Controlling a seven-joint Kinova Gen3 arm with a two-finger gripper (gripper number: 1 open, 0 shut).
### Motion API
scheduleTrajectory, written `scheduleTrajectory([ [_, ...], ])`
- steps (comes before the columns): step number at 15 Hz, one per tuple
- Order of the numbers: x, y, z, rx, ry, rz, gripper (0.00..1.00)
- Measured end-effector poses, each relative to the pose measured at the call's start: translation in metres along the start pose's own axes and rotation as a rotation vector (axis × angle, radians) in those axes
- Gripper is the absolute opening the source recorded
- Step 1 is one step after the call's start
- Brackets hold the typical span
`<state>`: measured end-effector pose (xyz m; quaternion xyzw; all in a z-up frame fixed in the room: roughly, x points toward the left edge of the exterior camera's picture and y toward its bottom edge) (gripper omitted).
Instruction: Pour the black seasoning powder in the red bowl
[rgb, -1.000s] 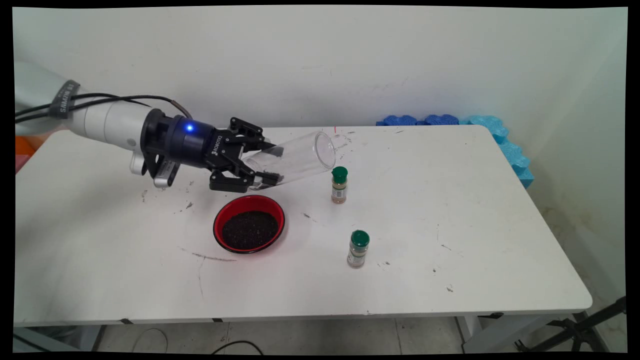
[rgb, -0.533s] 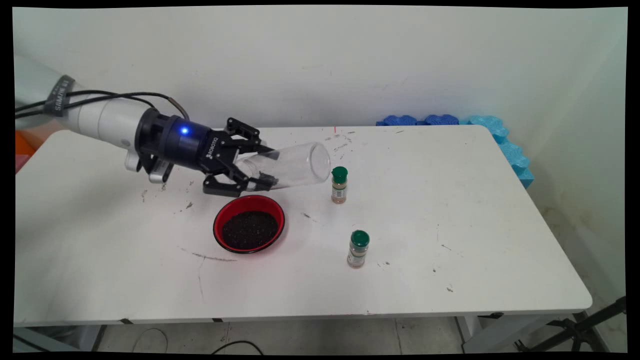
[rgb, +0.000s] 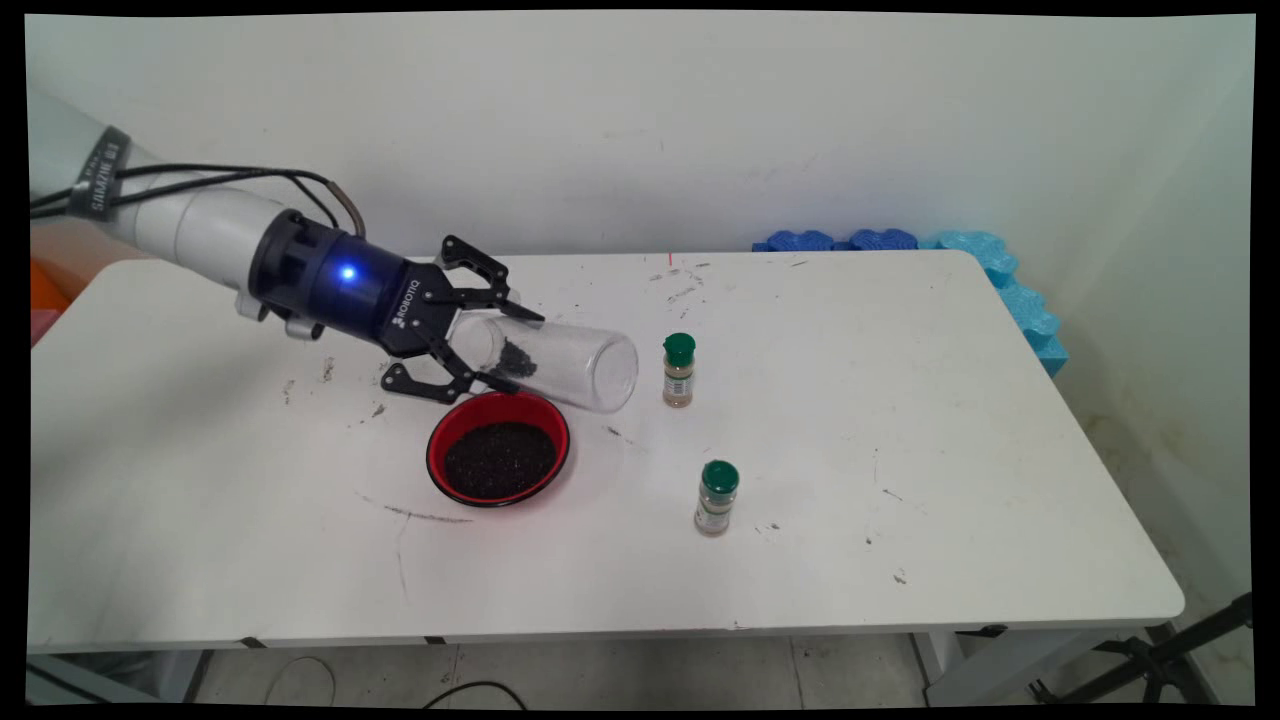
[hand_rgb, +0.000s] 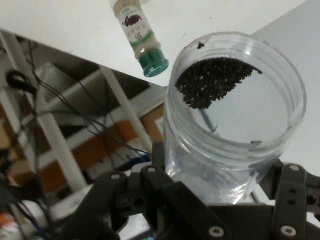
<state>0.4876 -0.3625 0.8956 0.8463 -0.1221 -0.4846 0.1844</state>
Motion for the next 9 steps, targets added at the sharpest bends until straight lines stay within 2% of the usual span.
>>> scheduleTrajectory([
  [3, -0.008, 0.005, -0.001, 0.036, 0.018, 0.157, 0.0],
  [9, -0.019, 0.019, -0.002, 0.085, 0.056, 0.396, 0.0],
])
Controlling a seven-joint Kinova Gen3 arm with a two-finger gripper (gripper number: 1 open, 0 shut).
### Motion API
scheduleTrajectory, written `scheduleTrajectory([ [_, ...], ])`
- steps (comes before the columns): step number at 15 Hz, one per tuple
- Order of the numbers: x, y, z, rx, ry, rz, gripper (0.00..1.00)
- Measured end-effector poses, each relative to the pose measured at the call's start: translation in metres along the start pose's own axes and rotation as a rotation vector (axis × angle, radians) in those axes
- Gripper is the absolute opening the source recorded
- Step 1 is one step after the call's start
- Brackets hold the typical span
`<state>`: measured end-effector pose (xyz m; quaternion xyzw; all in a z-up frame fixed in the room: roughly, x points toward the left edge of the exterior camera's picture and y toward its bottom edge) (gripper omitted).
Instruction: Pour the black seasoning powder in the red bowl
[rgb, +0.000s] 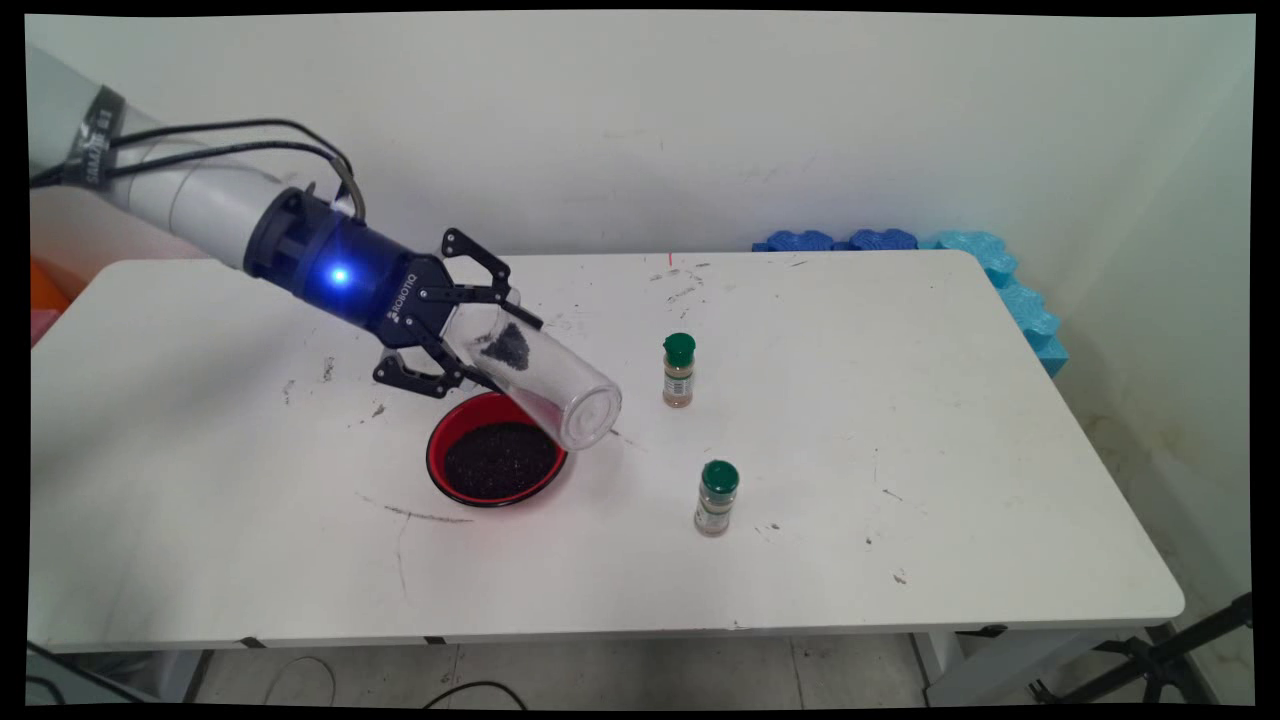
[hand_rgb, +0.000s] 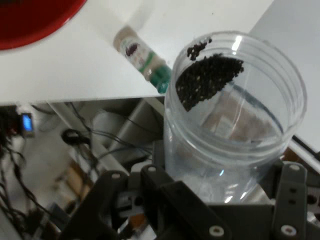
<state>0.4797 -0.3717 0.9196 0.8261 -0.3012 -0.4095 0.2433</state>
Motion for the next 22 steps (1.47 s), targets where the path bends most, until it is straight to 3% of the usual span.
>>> scheduleTrajectory([
  [5, -0.004, 0.021, -0.006, 0.056, 0.04, 0.282, 0.0],
  [11, -0.015, 0.048, -0.013, 0.092, 0.058, 0.577, 0.0],
  [16, -0.021, 0.061, -0.018, 0.113, 0.073, 0.787, 0.0],
  [22, -0.027, 0.074, -0.024, 0.181, 0.083, 1.128, 0.0],
])
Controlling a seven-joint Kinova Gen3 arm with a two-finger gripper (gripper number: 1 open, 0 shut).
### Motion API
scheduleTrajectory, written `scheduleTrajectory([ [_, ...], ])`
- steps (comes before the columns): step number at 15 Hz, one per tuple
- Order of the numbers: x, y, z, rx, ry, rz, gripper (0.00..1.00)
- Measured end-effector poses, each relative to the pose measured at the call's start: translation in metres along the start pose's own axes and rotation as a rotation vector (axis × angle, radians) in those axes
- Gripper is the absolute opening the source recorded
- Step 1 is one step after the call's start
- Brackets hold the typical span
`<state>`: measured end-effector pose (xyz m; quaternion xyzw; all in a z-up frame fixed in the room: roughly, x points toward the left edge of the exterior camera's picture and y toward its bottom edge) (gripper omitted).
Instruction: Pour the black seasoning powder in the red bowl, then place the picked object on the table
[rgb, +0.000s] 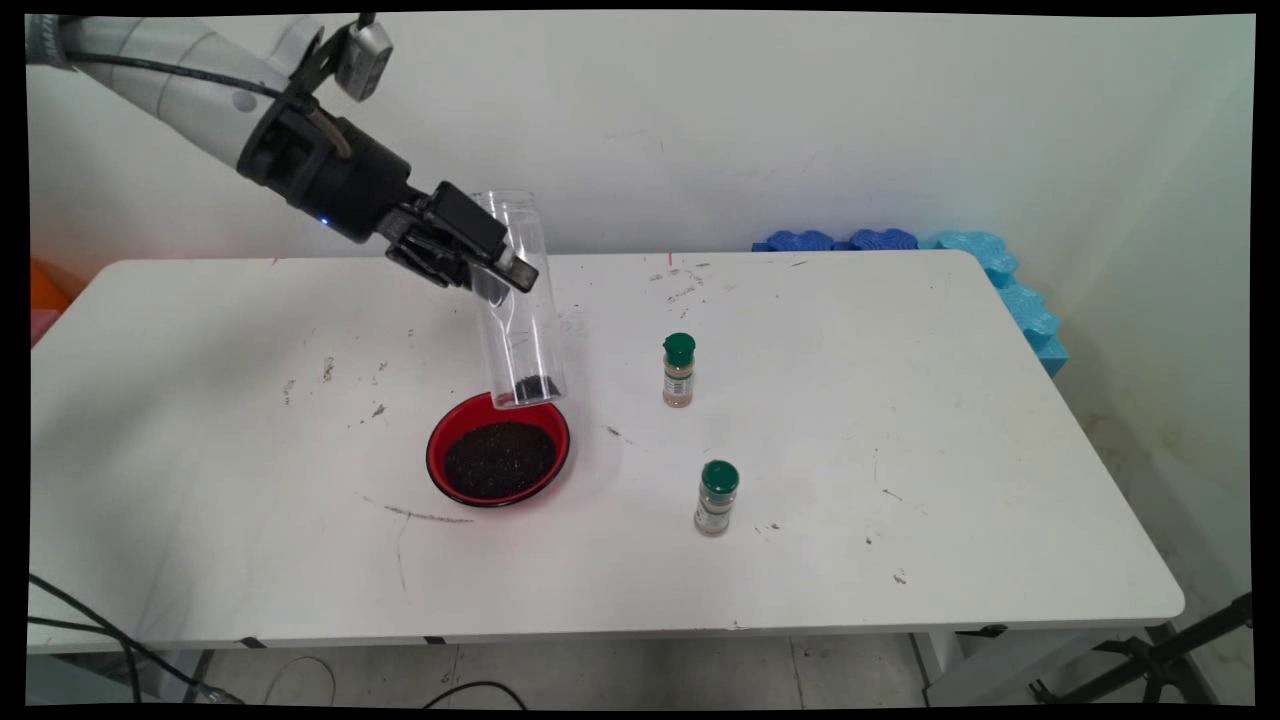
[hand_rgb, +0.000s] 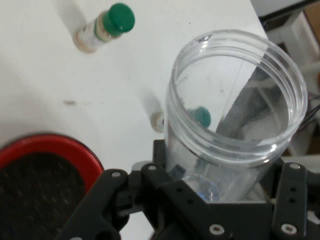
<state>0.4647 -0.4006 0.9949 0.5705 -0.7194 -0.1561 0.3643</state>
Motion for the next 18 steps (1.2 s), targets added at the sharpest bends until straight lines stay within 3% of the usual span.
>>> scheduleTrajectory([
  [10, 0.003, 0.031, 0.008, 0.088, 0.049, 0.592, 0.0],
  [14, 0.0, 0.048, 0.015, 0.116, 0.081, 0.706, 0.0],
  [18, -0.003, 0.064, 0.022, 0.136, 0.109, 0.754, 0.0],
])
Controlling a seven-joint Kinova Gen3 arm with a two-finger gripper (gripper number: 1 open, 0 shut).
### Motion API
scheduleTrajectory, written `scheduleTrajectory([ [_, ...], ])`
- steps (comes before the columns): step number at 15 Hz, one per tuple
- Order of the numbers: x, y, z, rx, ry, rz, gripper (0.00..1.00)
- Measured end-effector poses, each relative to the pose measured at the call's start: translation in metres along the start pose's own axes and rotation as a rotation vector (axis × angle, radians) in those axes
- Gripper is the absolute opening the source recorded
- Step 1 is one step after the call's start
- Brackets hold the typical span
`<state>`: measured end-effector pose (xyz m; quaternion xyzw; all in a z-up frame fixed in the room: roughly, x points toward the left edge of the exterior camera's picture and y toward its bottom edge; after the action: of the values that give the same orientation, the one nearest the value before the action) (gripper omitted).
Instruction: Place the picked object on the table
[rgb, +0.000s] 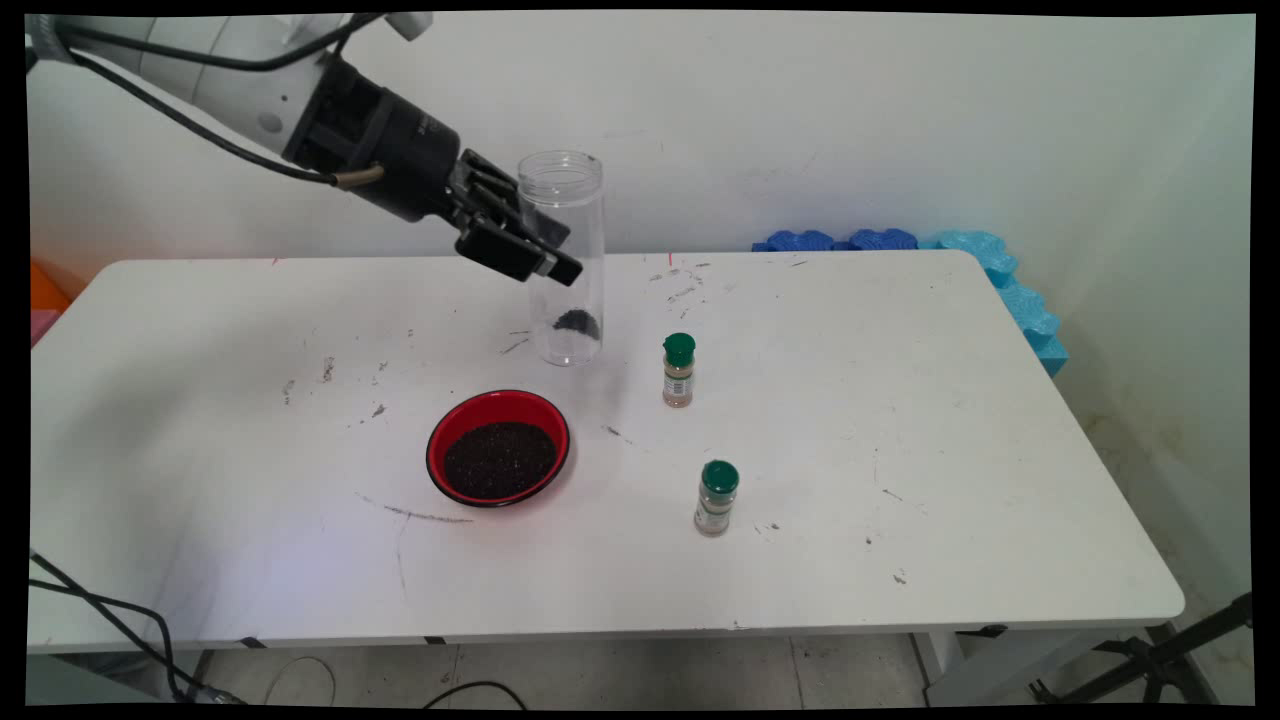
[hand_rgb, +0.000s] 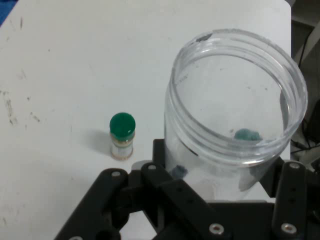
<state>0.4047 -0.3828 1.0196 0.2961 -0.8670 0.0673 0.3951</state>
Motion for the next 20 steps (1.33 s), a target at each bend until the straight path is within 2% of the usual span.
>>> scheduleTrajectory([
  [10, 0.001, 0.024, 0.018, 0.044, 0.02, 0.014, 0.0],
  [15, -0.019, 0.028, 0.046, 0.055, 0.044, 0.019, 0.0],
  [20, -0.053, 0.033, 0.084, 0.059, 0.056, 0.036, 0.0],
])
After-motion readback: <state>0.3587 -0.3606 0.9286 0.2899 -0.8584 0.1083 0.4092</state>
